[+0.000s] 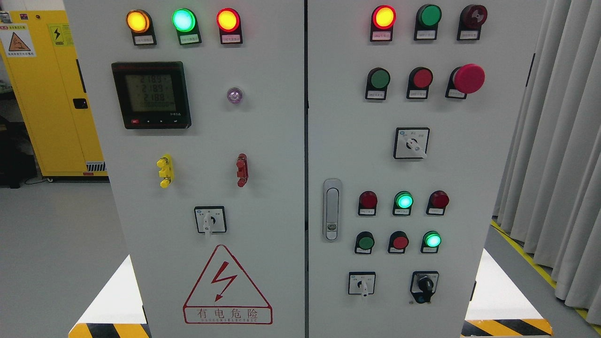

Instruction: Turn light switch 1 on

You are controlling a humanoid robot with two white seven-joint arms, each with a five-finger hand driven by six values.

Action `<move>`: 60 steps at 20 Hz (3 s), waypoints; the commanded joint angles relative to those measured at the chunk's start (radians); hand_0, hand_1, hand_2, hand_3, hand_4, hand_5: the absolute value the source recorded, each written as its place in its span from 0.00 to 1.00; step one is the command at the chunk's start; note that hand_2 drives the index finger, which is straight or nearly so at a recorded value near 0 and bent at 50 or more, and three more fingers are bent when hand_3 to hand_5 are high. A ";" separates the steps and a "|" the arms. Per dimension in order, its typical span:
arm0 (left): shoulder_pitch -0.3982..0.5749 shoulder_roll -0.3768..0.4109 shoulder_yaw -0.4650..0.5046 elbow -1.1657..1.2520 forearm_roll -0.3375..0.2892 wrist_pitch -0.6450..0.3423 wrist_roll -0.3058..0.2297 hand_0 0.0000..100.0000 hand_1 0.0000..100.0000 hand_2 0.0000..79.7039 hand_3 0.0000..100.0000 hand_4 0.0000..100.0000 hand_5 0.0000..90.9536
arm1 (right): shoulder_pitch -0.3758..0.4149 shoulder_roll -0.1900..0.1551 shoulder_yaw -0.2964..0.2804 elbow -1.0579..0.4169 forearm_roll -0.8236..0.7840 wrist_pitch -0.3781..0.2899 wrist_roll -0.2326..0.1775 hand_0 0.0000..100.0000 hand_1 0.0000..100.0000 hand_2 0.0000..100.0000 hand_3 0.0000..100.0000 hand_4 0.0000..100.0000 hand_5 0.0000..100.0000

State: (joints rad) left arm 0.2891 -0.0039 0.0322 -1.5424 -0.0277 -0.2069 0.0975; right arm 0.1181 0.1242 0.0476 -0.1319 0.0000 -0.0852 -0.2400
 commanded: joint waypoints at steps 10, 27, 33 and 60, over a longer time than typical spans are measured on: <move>-0.175 -0.080 -0.012 -0.320 -0.041 0.119 0.016 0.08 0.62 0.73 0.71 0.79 0.74 | 0.000 0.000 0.000 0.000 -0.029 0.001 0.001 0.00 0.50 0.04 0.00 0.00 0.00; -0.350 -0.102 -0.098 -0.446 -0.142 0.411 0.108 0.09 0.61 0.77 0.82 0.85 0.88 | 0.000 0.000 0.000 0.000 -0.029 0.001 0.001 0.00 0.50 0.04 0.00 0.00 0.00; -0.409 -0.110 -0.117 -0.446 -0.184 0.484 0.165 0.13 0.62 0.77 0.83 0.85 0.90 | 0.000 0.000 0.000 0.000 -0.029 0.001 0.001 0.00 0.50 0.04 0.00 0.00 0.00; -0.573 -0.133 -0.138 -0.435 -0.182 0.678 0.291 0.19 0.63 0.75 0.83 0.86 0.90 | 0.000 0.000 0.000 0.000 -0.029 0.001 0.001 0.00 0.50 0.04 0.00 0.00 0.00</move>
State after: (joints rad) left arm -0.2459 -0.1259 -0.0989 -1.9785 -0.2100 0.4459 0.3851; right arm 0.1182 0.1243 0.0476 -0.1319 0.0000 -0.0851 -0.2400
